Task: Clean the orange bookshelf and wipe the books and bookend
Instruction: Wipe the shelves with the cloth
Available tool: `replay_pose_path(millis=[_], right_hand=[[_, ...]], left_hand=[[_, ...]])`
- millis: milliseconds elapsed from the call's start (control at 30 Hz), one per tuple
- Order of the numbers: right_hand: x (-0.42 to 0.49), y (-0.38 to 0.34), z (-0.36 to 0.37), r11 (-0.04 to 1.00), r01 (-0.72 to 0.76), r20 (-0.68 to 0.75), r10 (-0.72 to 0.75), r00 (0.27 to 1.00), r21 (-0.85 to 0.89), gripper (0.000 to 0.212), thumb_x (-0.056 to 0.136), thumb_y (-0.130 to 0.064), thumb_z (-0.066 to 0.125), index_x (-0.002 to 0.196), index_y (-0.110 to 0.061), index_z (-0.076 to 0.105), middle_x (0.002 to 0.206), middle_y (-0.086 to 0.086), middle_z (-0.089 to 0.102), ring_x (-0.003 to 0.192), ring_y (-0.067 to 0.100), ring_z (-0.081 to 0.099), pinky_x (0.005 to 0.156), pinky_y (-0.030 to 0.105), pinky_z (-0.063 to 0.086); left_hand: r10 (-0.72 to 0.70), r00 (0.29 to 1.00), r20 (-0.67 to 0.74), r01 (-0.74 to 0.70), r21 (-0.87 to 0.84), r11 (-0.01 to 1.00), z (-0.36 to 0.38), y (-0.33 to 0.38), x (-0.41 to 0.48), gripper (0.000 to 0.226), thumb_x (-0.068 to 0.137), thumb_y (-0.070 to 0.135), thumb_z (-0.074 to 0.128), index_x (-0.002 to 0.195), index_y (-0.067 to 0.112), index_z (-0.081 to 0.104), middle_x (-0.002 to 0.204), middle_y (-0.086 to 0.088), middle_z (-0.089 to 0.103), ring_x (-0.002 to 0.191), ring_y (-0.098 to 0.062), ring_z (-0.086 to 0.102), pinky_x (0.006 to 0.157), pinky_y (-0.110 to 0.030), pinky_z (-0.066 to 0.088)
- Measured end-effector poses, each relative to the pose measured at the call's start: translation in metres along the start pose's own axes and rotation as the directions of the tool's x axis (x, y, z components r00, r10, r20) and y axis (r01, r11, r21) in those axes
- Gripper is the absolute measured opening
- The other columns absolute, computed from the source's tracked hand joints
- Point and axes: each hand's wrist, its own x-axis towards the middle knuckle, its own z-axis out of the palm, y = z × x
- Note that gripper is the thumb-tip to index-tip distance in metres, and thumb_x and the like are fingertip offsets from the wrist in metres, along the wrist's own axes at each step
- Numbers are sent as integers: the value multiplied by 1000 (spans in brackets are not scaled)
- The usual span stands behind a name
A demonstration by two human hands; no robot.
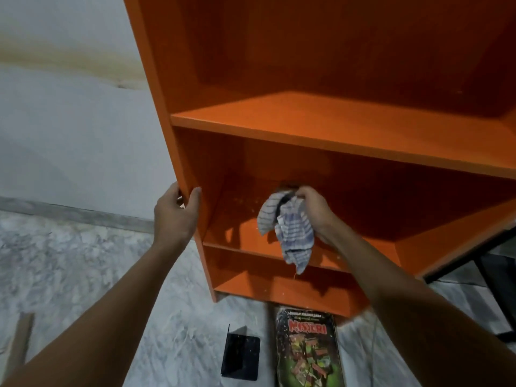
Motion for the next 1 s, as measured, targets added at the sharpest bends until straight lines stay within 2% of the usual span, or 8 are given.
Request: replay_pose_path(millis=[100,200,367,567,700,800,900,1000], right_hand=[[57,-3,11,949,244,72,-234,970,-201,28,100,-4,38,109,5,63,103,12,61,90,18,60,73,20,50],[104,-17,23,756,510,277,-430,859,-411,31,97,5,46,128,6,49,122,21,53,111,28,52,89,27,41],[164,18,46,359,544,412,-384,827,-758,44,99,-19,54,142,-23,52,147,8,49,131,30,47,105,33,39],[177,69,70,494,477,306,-389,869,-727,53,102,-54,34,149,-30,42,159,2,31,145,27,28,120,44,20],[165,68,95,348,539,405,-388,828,-767,53,103,-56,29,151,-34,36,160,-3,28,147,27,20,119,42,13],[154,77,115,226,588,470,-413,780,-777,47,103,-51,34,148,-41,38,158,-5,32,144,29,26,118,45,20],[130,89,112,274,671,546,-412,729,-689,39,102,-41,40,139,-38,50,149,-3,44,136,25,41,112,41,33],[86,101,117,158,794,655,-482,581,-588,33,94,-30,45,120,-24,65,118,4,61,108,29,58,87,39,46]], left_hand=[[122,992,-26,-121,44,992,9,-24,9,22,101,42,47,117,30,55,113,11,60,101,-17,60,87,-37,49],[241,970,-24,-237,110,965,9,-38,17,33,102,42,46,127,25,56,114,13,59,98,-12,59,85,-32,49],[348,935,-63,-337,142,931,14,-53,26,19,101,42,46,117,31,53,110,14,60,91,-7,59,76,-17,45],[373,923,-98,-361,122,925,22,-60,26,36,102,43,44,130,22,54,118,6,64,98,-13,60,80,-24,48],[370,921,-118,-358,112,927,25,-61,26,38,103,42,43,132,21,53,122,6,63,103,-15,60,85,-30,46],[381,918,-111,-369,112,923,24,-62,27,38,103,42,43,134,22,52,123,8,60,102,-11,56,84,-28,44],[385,917,-107,-374,109,921,23,-61,26,39,103,41,43,135,22,52,130,2,62,110,-17,60,85,-28,44],[372,923,-104,-361,110,926,22,-59,25,39,103,40,43,136,20,52,130,1,62,113,-20,60,88,-30,45]])
